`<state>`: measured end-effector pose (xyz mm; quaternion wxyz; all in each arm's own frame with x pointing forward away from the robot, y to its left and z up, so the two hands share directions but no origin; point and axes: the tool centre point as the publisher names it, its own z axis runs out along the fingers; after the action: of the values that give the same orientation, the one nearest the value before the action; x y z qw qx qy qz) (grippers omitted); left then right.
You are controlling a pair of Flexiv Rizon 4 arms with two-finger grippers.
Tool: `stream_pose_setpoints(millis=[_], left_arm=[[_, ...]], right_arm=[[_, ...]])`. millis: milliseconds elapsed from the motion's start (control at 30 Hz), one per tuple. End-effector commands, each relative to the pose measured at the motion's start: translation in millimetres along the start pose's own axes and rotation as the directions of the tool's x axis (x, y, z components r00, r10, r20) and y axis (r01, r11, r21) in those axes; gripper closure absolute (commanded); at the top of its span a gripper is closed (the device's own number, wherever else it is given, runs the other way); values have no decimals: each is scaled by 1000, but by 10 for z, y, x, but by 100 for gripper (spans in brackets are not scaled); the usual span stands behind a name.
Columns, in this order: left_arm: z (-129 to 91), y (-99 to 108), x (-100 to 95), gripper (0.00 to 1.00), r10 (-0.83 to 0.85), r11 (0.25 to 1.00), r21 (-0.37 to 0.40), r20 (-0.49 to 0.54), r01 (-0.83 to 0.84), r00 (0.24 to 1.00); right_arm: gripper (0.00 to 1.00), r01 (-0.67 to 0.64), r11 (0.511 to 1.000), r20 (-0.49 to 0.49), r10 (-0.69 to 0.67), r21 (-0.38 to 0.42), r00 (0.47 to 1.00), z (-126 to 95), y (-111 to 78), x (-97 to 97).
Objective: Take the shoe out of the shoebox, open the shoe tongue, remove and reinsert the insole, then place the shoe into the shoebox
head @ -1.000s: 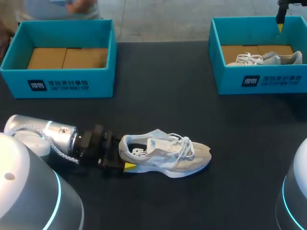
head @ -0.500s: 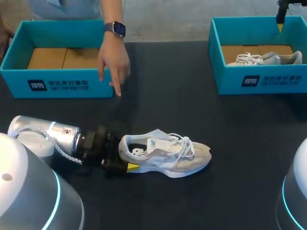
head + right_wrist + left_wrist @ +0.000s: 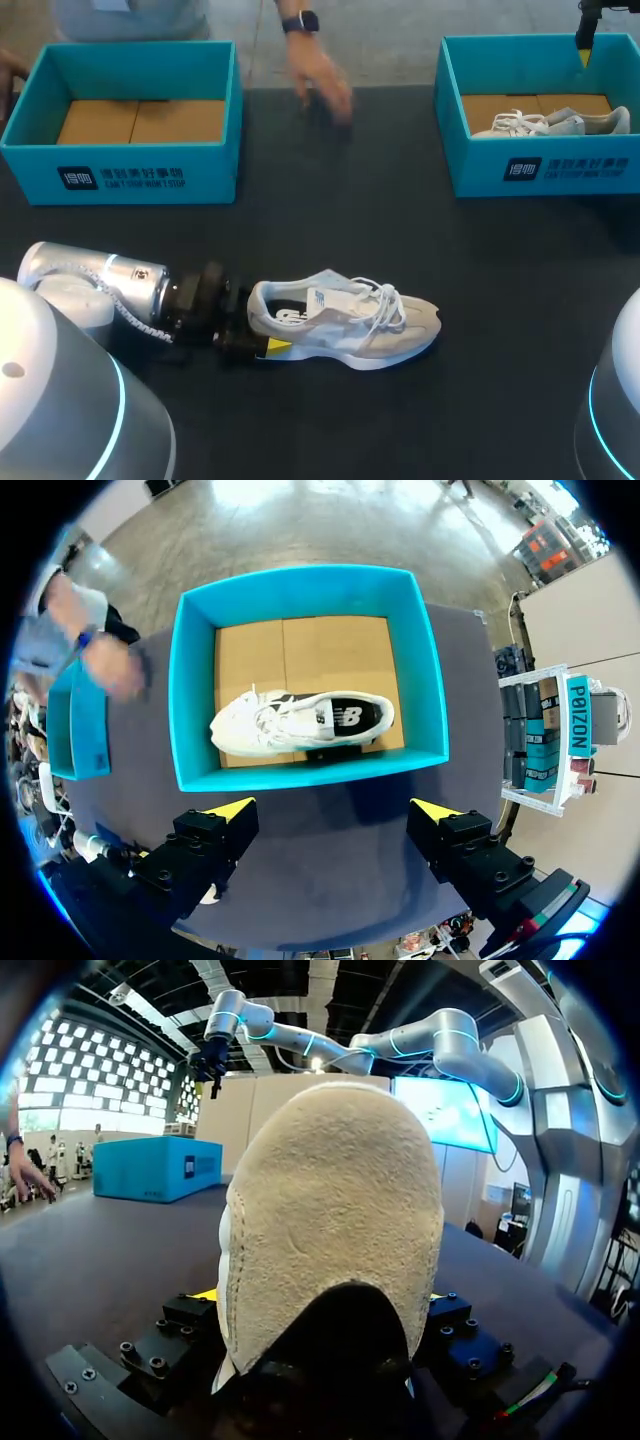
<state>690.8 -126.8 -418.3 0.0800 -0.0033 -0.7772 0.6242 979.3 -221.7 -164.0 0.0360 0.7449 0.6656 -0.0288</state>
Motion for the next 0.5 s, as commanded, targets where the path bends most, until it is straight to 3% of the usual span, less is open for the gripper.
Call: stream_pose_setpoints(millis=[33,500], left_arm=[[-9,28,-28,100,-12,1000,-12,-19,12,1000],[-9,28,-28,100,-12,1000,-12,-19,12,1000]], right_arm=[[0,-1,1000,1,1,-1,1000,1,-6,0],[0,22,1000,18,-22,-12,1000,-65,52,-21]])
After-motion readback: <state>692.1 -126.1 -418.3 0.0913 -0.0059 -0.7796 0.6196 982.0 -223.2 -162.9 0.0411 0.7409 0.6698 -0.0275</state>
